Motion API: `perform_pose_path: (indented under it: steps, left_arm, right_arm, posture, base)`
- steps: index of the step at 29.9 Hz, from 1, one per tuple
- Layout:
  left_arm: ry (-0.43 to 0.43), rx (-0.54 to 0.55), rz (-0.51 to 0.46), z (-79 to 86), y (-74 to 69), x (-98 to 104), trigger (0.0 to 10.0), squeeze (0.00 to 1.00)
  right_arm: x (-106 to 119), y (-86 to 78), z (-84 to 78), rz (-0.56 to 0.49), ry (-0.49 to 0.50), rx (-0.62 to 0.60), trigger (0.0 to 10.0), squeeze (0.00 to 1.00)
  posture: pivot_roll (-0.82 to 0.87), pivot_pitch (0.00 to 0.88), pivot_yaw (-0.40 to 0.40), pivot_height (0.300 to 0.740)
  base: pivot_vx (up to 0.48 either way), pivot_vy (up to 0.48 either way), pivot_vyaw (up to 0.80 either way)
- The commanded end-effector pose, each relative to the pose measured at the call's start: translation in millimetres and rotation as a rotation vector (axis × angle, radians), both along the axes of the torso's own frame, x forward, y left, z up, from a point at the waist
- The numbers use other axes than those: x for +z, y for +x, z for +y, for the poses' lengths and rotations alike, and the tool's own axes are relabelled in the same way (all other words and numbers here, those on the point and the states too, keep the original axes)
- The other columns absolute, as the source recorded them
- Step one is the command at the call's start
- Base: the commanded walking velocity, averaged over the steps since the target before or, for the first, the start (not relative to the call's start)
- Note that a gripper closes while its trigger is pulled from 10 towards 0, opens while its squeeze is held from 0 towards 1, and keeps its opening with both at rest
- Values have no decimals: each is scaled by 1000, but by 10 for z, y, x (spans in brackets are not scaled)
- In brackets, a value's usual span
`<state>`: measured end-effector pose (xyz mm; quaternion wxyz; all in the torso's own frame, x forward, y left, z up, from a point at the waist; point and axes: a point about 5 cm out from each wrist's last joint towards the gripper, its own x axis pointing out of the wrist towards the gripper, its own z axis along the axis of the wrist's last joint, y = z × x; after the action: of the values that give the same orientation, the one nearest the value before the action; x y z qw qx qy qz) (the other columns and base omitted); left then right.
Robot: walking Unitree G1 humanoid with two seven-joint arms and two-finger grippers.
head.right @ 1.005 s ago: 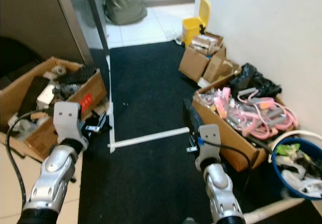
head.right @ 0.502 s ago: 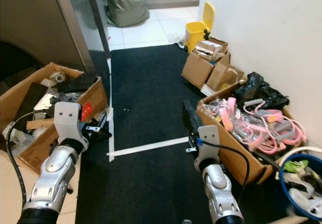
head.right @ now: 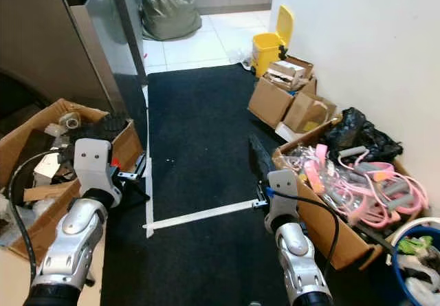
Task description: Picking trash to rubbish bin
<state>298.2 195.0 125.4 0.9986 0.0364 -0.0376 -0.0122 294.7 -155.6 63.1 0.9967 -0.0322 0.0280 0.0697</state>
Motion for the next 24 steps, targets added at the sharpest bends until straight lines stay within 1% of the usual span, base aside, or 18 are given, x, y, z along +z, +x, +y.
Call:
perform_pose_path:
  steps: [1,6,7,24]
  left_arm:
    - [12,-9,25,-2,-14,-47,10000,0]
    - [16,-8,23,7,-13,-38,10000,0]
    - [19,-9,23,11,-15,-36,10000,0]
    - [27,-18,17,7,-23,-28,10000,0]
  right_arm:
    - [5,-3,-31,-13,-11,-8,10000,0]
    - [-3,-6,-6,-12,-20,4,10000,0]
    - [-4,-4,5,-12,-19,9,10000,0]
    - [13,23,43,-24,-28,30,10000,0]
  posture:
    - [10,111,34,740]
    - [15,110,33,740]
    - [17,107,32,740]
    - [21,82,31,740]
  base:
    - [345,0,0]
    - [345,0,0]
    - [345,0,581]
    - [344,0,775]
